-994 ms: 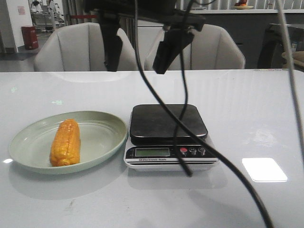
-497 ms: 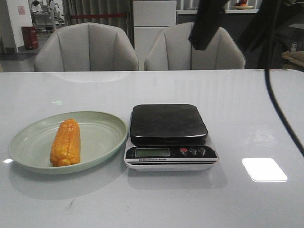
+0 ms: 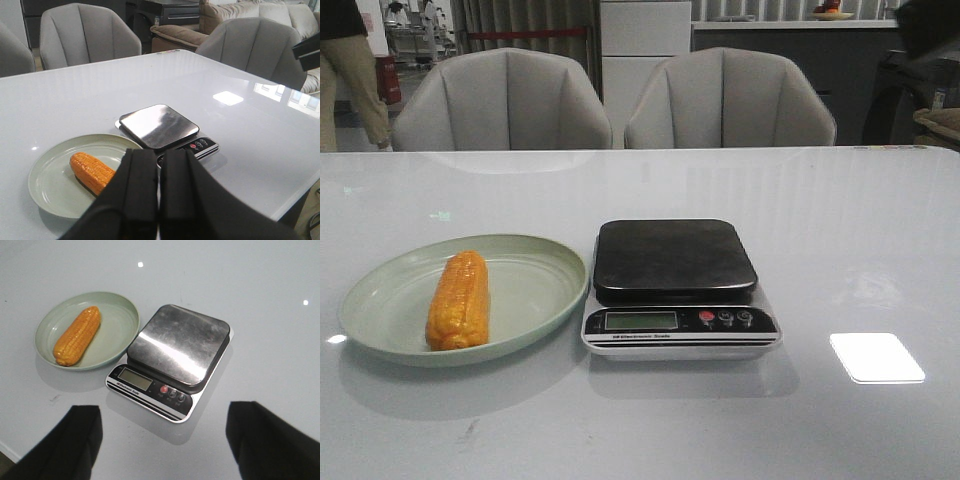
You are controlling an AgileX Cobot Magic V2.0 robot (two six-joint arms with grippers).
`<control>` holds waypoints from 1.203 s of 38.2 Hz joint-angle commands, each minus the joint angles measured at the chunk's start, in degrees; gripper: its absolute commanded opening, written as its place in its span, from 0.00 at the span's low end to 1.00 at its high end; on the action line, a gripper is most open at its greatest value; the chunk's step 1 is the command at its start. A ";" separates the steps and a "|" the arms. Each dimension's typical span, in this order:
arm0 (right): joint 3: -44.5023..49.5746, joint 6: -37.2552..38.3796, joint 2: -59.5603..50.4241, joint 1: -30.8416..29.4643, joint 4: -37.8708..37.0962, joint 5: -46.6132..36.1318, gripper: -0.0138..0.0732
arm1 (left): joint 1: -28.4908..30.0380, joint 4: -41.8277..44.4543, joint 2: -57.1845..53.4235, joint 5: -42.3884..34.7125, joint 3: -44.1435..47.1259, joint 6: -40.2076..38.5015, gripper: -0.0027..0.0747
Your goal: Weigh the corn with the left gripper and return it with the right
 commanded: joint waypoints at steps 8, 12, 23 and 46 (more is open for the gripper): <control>9.47 -1.67 -18.90 1.38 0.24 -9.98 0.86 | 0.04 0.16 0.72 -4.68 -1.28 -0.05 0.19; 11.99 -1.67 -24.66 1.80 0.24 -12.69 0.86 | 0.04 0.16 0.72 -4.68 -1.28 -0.05 0.19; 19.68 -1.67 -28.23 1.80 -0.08 -21.69 0.85 | 0.04 0.16 0.72 -4.68 -1.28 -0.05 0.19; 19.81 -1.67 -28.23 1.73 -0.08 -24.89 0.38 | 0.04 0.16 0.72 -4.68 -1.28 -0.05 0.19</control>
